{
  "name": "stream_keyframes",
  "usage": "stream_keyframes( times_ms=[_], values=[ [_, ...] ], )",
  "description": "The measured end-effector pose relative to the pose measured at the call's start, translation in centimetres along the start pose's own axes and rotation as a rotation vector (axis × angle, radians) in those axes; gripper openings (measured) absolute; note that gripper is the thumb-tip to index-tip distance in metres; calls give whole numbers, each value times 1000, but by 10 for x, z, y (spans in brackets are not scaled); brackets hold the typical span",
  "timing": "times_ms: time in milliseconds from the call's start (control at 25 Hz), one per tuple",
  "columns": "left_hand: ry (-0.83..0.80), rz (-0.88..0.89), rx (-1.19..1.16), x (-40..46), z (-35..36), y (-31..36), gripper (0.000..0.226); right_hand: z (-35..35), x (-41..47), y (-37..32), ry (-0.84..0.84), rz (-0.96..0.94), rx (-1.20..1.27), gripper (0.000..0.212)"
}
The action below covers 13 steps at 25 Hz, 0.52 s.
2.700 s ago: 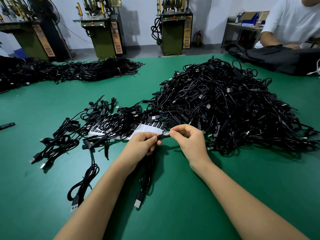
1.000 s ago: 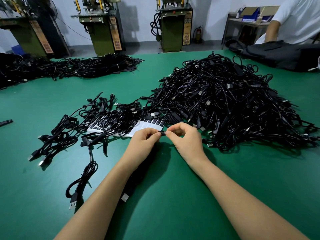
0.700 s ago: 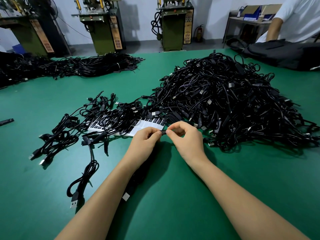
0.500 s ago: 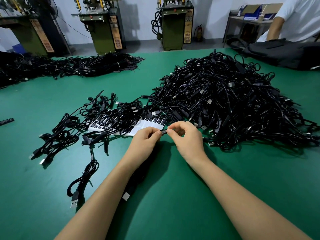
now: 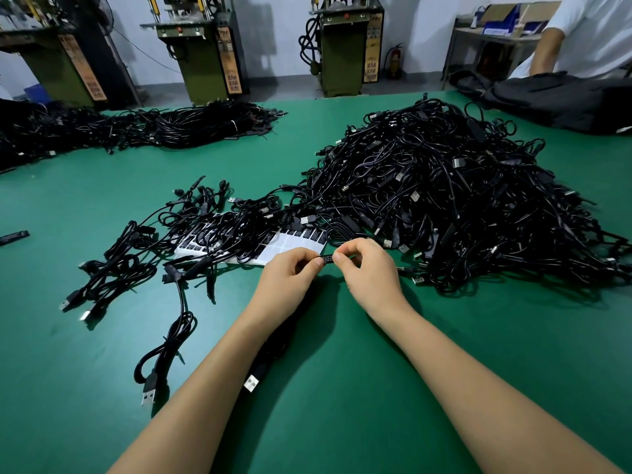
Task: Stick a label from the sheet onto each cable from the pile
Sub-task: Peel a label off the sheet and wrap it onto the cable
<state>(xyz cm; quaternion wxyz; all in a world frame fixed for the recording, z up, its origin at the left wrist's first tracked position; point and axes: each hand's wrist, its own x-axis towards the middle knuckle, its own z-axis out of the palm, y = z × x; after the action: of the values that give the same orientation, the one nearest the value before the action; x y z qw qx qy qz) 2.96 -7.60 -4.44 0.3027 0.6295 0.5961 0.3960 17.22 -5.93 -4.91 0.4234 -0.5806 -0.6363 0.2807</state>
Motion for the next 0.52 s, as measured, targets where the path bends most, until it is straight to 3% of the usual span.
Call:
stream_keyframes(
  times_ms=[520],
  values=[
    [28,-2,-72,1,-1,-2,20,-1,0,2,6,0,139,14]
  ],
)
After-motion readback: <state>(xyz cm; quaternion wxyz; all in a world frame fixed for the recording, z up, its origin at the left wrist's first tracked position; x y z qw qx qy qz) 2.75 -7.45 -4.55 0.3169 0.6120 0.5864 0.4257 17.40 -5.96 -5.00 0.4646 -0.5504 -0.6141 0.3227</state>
